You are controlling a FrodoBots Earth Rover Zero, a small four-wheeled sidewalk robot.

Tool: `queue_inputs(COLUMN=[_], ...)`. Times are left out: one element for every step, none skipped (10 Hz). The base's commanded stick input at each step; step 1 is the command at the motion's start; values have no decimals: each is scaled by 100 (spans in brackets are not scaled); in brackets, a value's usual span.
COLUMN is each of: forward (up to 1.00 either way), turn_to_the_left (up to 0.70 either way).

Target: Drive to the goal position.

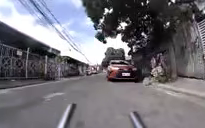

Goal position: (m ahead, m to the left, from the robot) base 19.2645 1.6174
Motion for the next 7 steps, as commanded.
queue_inputs(forward=[100,100,100,100,100,100,100], turn_to_the_left=[0,0,0,0,0,0,0])
